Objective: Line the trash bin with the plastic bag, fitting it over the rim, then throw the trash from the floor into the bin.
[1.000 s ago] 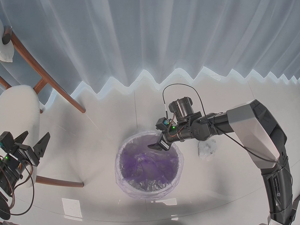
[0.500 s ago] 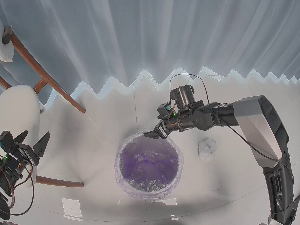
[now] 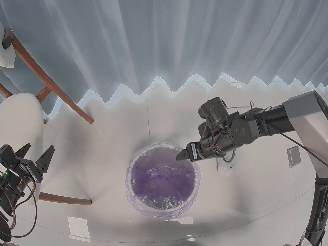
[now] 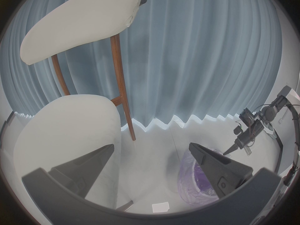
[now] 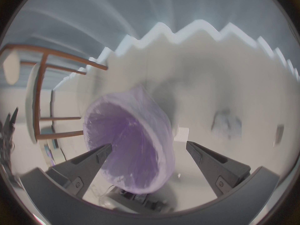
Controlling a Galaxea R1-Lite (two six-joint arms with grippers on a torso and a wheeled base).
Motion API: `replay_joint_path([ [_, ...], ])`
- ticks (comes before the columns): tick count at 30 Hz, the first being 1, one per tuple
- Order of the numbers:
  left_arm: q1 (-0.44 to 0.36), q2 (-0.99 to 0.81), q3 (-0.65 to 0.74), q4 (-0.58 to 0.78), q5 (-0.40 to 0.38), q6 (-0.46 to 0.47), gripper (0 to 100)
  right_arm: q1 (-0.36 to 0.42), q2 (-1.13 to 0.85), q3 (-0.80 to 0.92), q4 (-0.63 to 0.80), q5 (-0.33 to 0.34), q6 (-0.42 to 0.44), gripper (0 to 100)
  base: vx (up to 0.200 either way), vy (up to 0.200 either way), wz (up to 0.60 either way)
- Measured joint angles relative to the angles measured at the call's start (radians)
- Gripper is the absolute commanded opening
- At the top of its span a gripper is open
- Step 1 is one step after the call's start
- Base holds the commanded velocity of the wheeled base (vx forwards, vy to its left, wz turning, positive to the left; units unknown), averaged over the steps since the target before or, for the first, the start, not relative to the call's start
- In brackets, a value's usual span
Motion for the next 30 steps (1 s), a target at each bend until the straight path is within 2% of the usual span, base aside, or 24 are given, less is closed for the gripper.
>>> replay_joint_path([
  [4,-0.001,0.0,0.001,0.0,-0.001,0.0,100,0.047,-0.045,0.124,0.016,-0.058,0.223,100,0.0,0.0,0.0],
  [12,-0.002,0.001,0.003,0.002,-0.001,0.001,100,0.135,-0.059,0.258,0.0,-0.102,0.587,100,0.0,0.0,0.0],
  [15,-0.002,0.002,0.003,0.002,-0.001,0.001,100,0.16,-0.036,0.276,-0.037,-0.114,0.697,100,0.0,0.0,0.0],
  [20,0.0,0.005,0.004,0.004,-0.001,0.001,100,0.185,0.021,0.291,-0.102,-0.137,0.789,100,0.0,0.0,0.0],
  [29,0.003,0.004,0.005,0.004,-0.001,0.0,100,0.194,0.084,0.284,-0.168,-0.164,0.799,100,0.0,0.0,0.0],
  [30,0.003,0.003,0.006,0.004,-0.001,0.0,100,0.194,0.087,0.283,-0.168,-0.167,0.799,0,0.0,0.0,0.0],
])
